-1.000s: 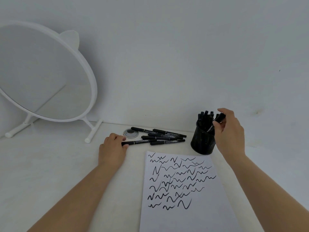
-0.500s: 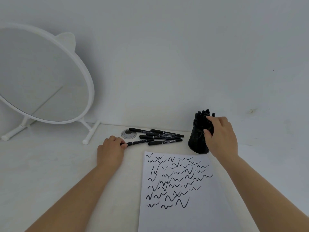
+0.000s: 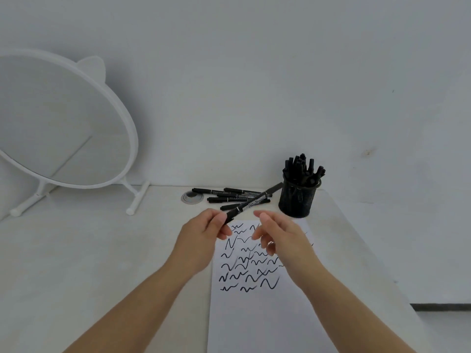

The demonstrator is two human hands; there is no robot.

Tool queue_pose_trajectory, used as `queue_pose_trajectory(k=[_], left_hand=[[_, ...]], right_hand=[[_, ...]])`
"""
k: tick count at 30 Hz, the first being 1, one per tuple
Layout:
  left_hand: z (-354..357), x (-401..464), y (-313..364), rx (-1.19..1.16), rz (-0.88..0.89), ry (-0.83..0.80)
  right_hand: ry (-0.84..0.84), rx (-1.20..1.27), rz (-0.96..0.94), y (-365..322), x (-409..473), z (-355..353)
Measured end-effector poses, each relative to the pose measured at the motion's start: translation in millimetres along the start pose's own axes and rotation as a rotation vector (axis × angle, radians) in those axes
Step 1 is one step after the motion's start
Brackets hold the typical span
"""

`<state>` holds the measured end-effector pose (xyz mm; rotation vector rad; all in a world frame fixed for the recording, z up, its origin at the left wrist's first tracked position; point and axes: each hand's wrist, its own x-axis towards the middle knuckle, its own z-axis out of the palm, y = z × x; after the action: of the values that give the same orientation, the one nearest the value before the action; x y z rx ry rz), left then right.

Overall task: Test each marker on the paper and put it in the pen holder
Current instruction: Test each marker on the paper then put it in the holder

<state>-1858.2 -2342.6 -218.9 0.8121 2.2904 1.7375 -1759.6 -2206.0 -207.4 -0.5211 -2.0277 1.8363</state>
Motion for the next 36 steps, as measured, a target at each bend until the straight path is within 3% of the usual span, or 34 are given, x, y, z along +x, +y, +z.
queue_pose_trajectory(k=[4, 6, 11, 16, 20, 22, 28, 32, 36], left_hand=[[12, -30, 15, 0.114, 0.03, -0.28], [18, -42, 20, 0.224, 0.087, -0.345], [30, -64, 29, 0.534, 0.34, -0.18], [35, -68, 41, 0.806, 0.433, -0.031], [20, -77, 31, 0.939, 0.537, 0.03], [10, -80, 16, 0.861, 0.536, 0.004], [21, -58, -5, 0.524, 0.334, -0.079], [31, -55, -12, 0.431, 0.358, -0.168], [24, -56, -23, 0.498, 0.38, -0.228]], right_hand=[[0.063, 0.082, -0.005, 6, -27, 4], [0.098, 0.103, 0.006, 6, -38, 4], [0.178, 0.153, -0.027, -4, -52, -2], [0.294, 0.203, -0.002, 0, -50, 1], [0.658, 0.422, 0.083, -1, -31, -53], [0.731, 0.284, 0.021, 6, -31, -81], [0.439, -0.159, -0.043, 45, -39, -67], [0.373, -0.109, -0.069, 59, -45, -68], [0.296, -0.178, -0.081, 58, -44, -65]])
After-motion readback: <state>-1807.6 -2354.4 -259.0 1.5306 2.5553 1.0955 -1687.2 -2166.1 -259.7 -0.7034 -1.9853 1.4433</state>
